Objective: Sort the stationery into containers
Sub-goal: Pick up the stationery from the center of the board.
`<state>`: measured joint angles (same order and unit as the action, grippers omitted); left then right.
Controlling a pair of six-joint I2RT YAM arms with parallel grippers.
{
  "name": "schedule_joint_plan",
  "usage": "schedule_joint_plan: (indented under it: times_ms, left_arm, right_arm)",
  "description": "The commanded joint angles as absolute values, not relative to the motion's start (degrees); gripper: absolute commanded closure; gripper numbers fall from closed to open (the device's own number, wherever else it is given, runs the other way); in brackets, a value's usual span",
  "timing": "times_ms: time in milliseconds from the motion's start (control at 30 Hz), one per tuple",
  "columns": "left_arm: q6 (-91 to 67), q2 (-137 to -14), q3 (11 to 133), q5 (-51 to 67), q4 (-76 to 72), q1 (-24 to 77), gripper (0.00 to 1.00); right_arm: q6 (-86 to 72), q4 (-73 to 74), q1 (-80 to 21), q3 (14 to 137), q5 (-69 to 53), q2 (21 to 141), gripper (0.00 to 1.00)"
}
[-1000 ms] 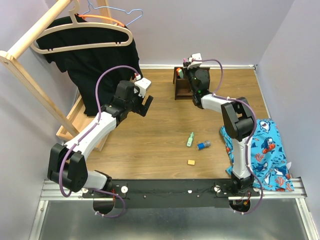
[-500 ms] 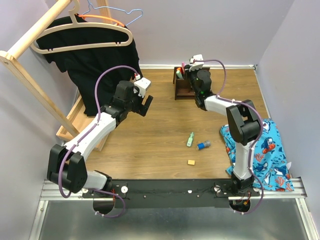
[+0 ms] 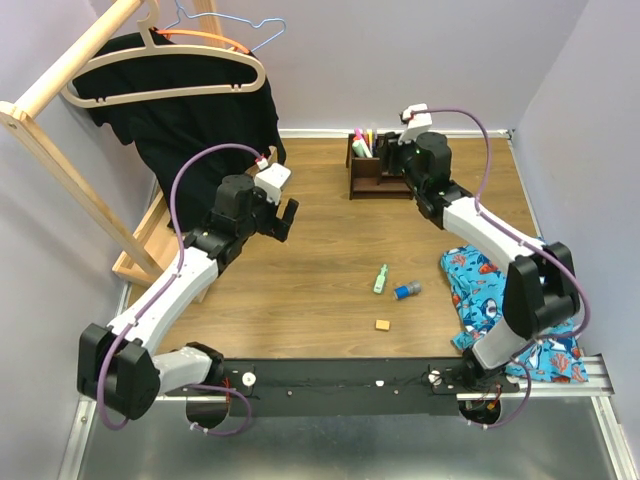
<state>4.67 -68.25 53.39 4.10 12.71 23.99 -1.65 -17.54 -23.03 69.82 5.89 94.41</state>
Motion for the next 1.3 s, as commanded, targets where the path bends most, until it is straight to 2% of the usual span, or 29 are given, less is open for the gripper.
schedule_joint_plan:
  times_ms: [0,100,200,367,533,700,867,967,1067,1100,1133,1200,1267]
  left_arm:
    - [2.7,-65.0,51.5,7.4,11.4,23.6,0.01]
    - [2.1,-64.6,51.0,7.3,11.9,23.7,0.01]
    - [0.6,-64.9,51.1,7.6,12.1,23.8,0.01]
    - [-1.7,-65.7,51.0,7.8,12.8,24.1,0.01]
    - [-3.2,-67.0,50.6,7.7,13.8,24.1,0.01]
    - [-4.0,-68.6,50.8,8.8,12.9,24.2,0.01]
    - [-3.6,-69.3,51.4,9.3,12.8,24.3,0.01]
    - [-2.8,-68.6,51.5,9.3,12.2,24.3,0.01]
    - [-2.9,-67.8,51.2,9.5,10.8,23.4,0.01]
    - [-3.0,-67.6,50.8,9.7,10.4,23.0,0.01]
    - [-3.2,-67.1,50.6,9.6,9.6,22.3,0.01]
    - [-3.3,-66.4,50.4,9.4,9.3,22.1,0.01]
    - [-2.9,-65.6,50.4,9.3,9.7,22.0,0.01]
  right_arm:
    - [-10.7,8.5,-22.9,67.2,1.0,90.6,0.47]
    - [-16.9,17.2,-22.9,67.1,-2.9,90.8,0.47]
    - [-24.7,25.7,-22.8,67.1,-1.4,92.0,0.45]
    - [-32.5,32.2,-22.8,67.8,-1.4,95.4,0.42]
    - [-38.3,33.3,-23.6,67.6,-4.4,99.3,0.44]
    - [-34.2,30.9,-23.7,65.8,-6.0,99.2,0.45]
    - [-11.5,25.8,-23.6,68.6,-17.8,93.3,0.42]
    - [7.8,31.5,-23.6,74.7,-27.7,91.7,0.41]
    - [29.1,47.4,-23.6,82.9,-33.2,95.2,0.40]
    - [34.8,57.6,-23.8,84.8,-35.4,96.3,0.40]
    - [44.8,62.4,-24.3,86.4,-35.6,97.4,0.36]
    - [50.3,70.4,-26.7,86.8,-32.5,99.1,0.30]
    - [54.7,70.9,-29.5,84.0,-30.1,97.8,0.24]
